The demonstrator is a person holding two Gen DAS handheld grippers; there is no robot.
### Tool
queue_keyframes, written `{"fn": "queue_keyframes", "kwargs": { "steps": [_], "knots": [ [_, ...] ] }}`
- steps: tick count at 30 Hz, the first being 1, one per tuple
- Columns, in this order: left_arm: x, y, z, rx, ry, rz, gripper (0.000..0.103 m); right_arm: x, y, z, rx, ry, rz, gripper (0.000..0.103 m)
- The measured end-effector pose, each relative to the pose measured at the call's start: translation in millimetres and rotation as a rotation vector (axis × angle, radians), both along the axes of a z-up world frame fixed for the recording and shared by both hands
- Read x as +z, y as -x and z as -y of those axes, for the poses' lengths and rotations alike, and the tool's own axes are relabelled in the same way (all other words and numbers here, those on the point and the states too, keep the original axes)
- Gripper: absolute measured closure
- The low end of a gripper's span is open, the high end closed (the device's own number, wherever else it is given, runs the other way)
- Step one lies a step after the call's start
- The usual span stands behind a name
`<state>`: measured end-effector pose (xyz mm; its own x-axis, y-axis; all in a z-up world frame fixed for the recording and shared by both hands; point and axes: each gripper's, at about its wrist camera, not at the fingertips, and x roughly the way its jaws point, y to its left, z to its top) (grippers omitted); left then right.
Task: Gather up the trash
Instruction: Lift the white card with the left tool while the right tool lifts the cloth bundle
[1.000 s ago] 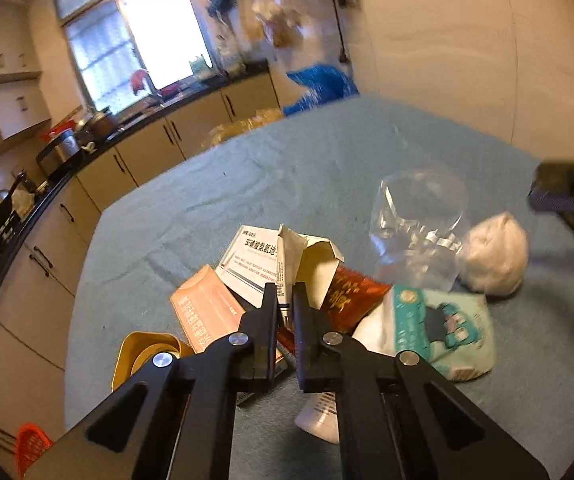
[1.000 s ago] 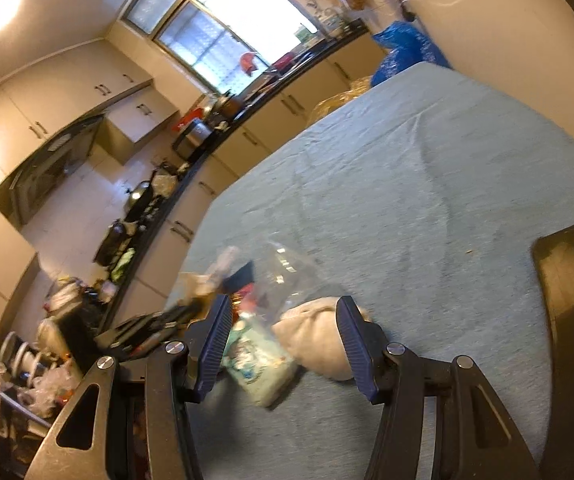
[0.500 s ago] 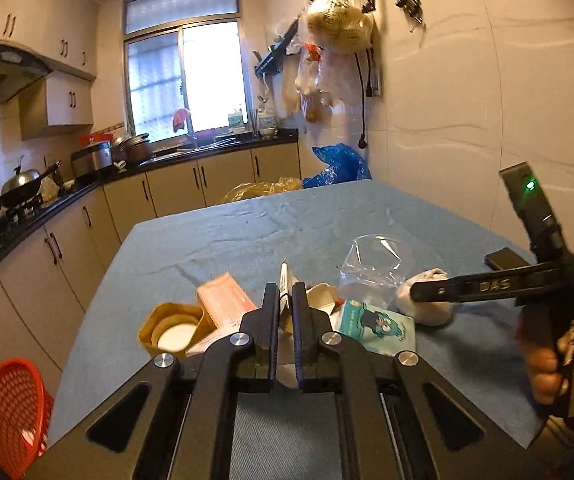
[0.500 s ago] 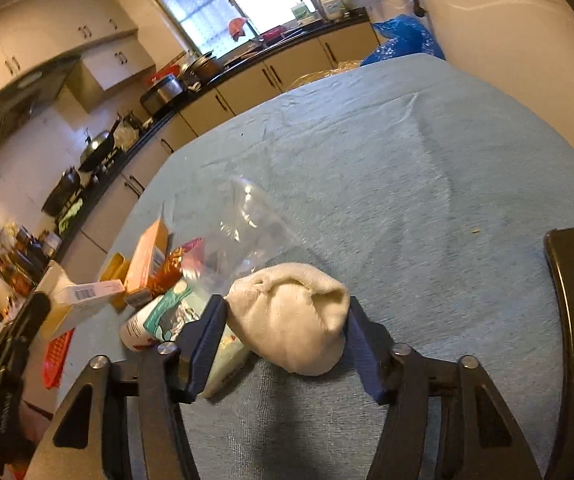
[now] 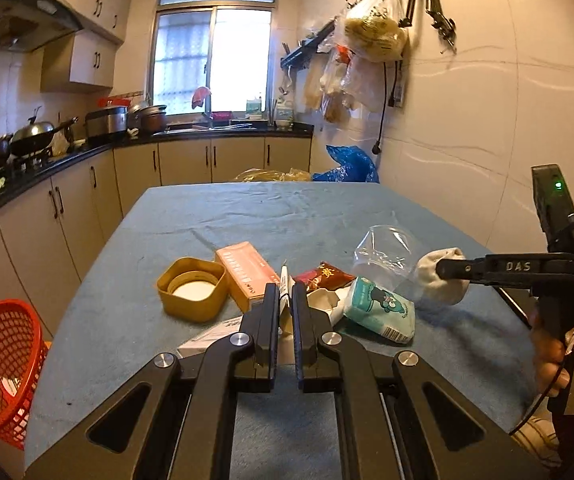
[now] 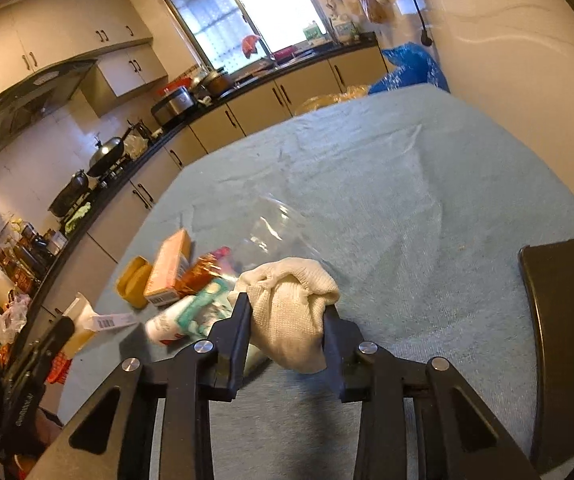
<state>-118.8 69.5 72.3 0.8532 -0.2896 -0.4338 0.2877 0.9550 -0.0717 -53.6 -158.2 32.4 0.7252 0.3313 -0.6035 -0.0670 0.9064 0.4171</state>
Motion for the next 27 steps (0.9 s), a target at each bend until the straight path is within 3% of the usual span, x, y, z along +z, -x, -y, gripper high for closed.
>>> {"fn": "queue_keyframes", "kwargs": {
  "steps": [8,17,27],
  "knots": [
    [7.5,12.0,-12.0,0.021,0.025,0.021,0.097,21.7,18.0,-20.9,0.071,-0.006,0.071,0.068],
    [11.9,17.5,-12.5,0.029,0.007,0.037,0.097,24.3,26.2,-49.8,0.148,0.009,0.082,0.068],
    [23.6,28.8,-16.7,0.043,0.014,0.056,0.097,34.9,34.8,-55.6,0.158,0.026,0.105,0.068]
  ]
}}
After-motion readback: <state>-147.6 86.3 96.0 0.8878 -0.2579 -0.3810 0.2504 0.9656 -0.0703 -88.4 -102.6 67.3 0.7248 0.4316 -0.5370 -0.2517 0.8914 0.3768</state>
